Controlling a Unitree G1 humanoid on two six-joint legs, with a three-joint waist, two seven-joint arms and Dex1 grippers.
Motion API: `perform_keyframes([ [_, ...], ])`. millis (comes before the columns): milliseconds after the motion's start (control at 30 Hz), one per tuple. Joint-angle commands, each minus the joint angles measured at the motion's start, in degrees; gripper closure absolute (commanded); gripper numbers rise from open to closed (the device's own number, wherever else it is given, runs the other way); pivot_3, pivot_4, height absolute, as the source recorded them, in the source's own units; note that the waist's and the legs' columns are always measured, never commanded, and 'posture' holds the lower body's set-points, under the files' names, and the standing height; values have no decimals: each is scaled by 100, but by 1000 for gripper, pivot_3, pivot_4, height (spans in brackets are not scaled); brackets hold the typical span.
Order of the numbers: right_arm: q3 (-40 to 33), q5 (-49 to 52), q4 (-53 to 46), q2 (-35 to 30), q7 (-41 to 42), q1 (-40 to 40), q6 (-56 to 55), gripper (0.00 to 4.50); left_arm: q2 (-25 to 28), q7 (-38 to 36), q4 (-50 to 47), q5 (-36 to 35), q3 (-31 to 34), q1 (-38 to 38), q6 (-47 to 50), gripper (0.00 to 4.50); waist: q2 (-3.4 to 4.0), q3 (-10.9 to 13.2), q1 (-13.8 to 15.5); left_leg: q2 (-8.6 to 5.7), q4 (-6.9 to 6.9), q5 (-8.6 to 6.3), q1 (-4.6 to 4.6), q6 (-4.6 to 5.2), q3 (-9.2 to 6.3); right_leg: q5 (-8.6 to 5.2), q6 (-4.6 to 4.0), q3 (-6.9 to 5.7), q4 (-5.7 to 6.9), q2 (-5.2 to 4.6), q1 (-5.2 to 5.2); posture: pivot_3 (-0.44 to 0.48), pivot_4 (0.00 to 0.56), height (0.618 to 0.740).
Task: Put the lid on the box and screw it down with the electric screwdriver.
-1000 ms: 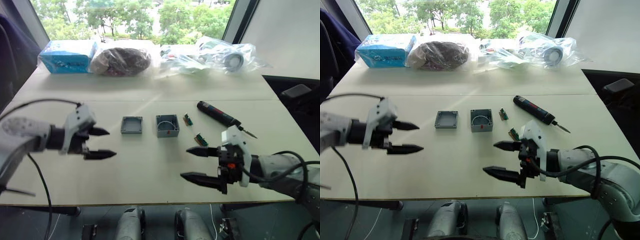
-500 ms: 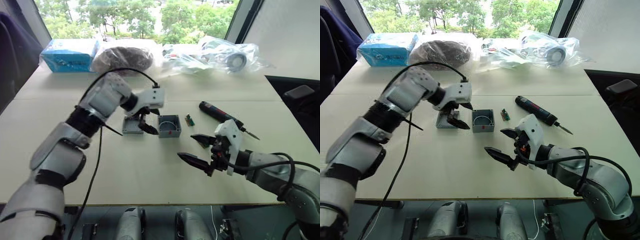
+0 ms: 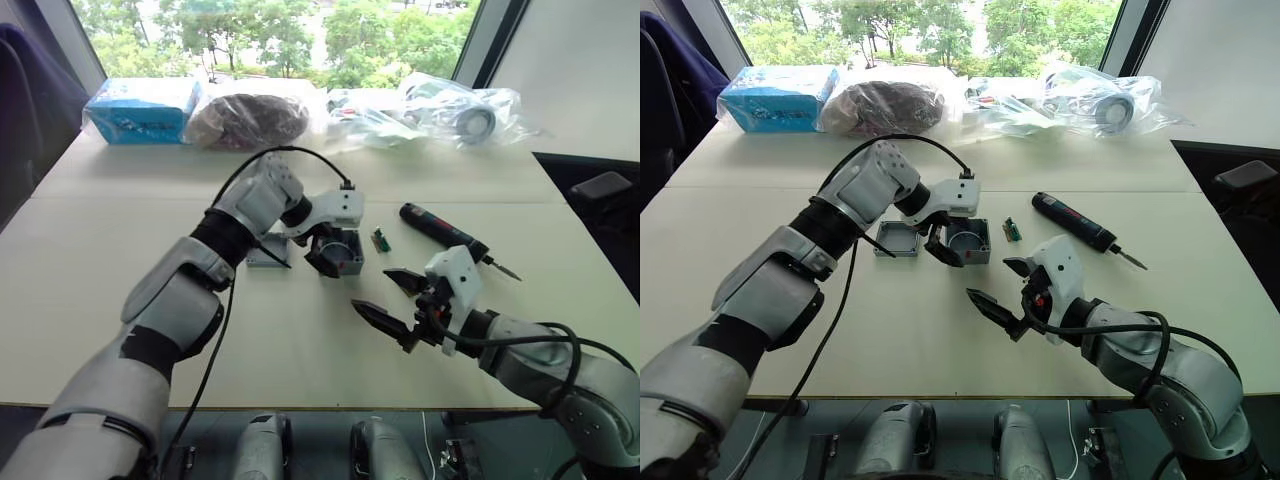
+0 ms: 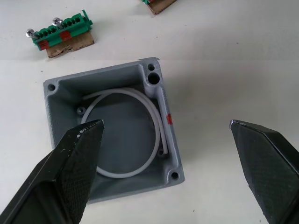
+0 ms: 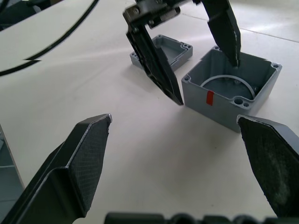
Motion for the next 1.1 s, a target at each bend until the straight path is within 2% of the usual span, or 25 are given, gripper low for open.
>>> perform_keyframes([
  [33, -116, -40, -281, 83, -141, 47, -71, 0, -150, 21, 75, 172, -2, -26, -169, 321, 0, 0, -7, 0, 0, 0, 0, 0, 0, -1, -1, 0, 0, 0, 0, 0, 150, 740],
  [100, -125, -46, -310, 113, -208, 75, -81, 0, -238, 108, 229, 316, -43, 8, -288, 778, 0, 0, -7, 0, 0, 0, 0, 0, -2, 0, 0, 0, 0, 0, 0, 0, 150, 740],
  [367, -252, -61, -399, 159, -358, 201, -84, 0, -426, 227, 630, 576, 59, 68, -546, 4263, 0, 0, -2, 0, 0, -1, 0, 1, -5, 2, 4, -1, 1, 2, 0, 0, 150, 740],
  [400, -262, -67, -396, 153, -349, 211, -88, 0, -436, 226, 650, 597, 66, 73, -561, 4469, 0, 0, 3, -1, 0, -1, 0, 1, -6, 2, 4, -1, 1, 2, 1, 0, 150, 740],
  [633, -301, -50, -374, 156, -243, 278, -103, 0, -341, -61, 545, 528, 212, 48, -753, 4469, 0, -1, -7, -1, 2, -1, 3, 1, -12, 1, 3, -4, 1, 1, 8, 0, 150, 740],
  [700, -332, 78, -407, 116, -127, 365, -79, 0, -190, -368, 568, 406, 308, -27, -1260, 4469, 0, -1, -8, -1, 2, -1, 3, 1, -12, 1, 3, -4, 1, 1, 7, 0, 150, 740],
  [767, -342, 310, -483, 47, 35, 485, -4, 0, 114, -853, 605, 253, 251, -91, -2220, 4469, 1, -1, -10, -1, 2, -1, 2, 1, -12, 1, 2, -4, 1, 2, 6, 0, 150, 740],
  [833, -305, 498, -556, -20, 137, 573, 52, 0, 558, -1027, 503, -246, -304, -135, -3061, 4469, 1, -1, -36, 1, 0, -1, 3, 2, -10, 1, 0, -4, 1, 1, 5, 0, 150, 740],
  [933, -245, 587, -596, -83, 152, 622, 64, 0, 1005, -1034, 332, -1007, -1107, -230, -3568, 4469, 1, -1, -58, 6, -2, -1, 5, 2, -12, 1, -1, -4, 5, 2, 4, 0, 150, 740],
  [1100, -134, 582, -654, -34, 50, 673, 61, 0, 1135, -1034, 525, -1456, -1862, -364, -4212, 4469, 1, -1, 17, 1, 26, -6, -5, 11, -22, -5, -11, -9, 5, -7, 14, 0, 150, 740],
])
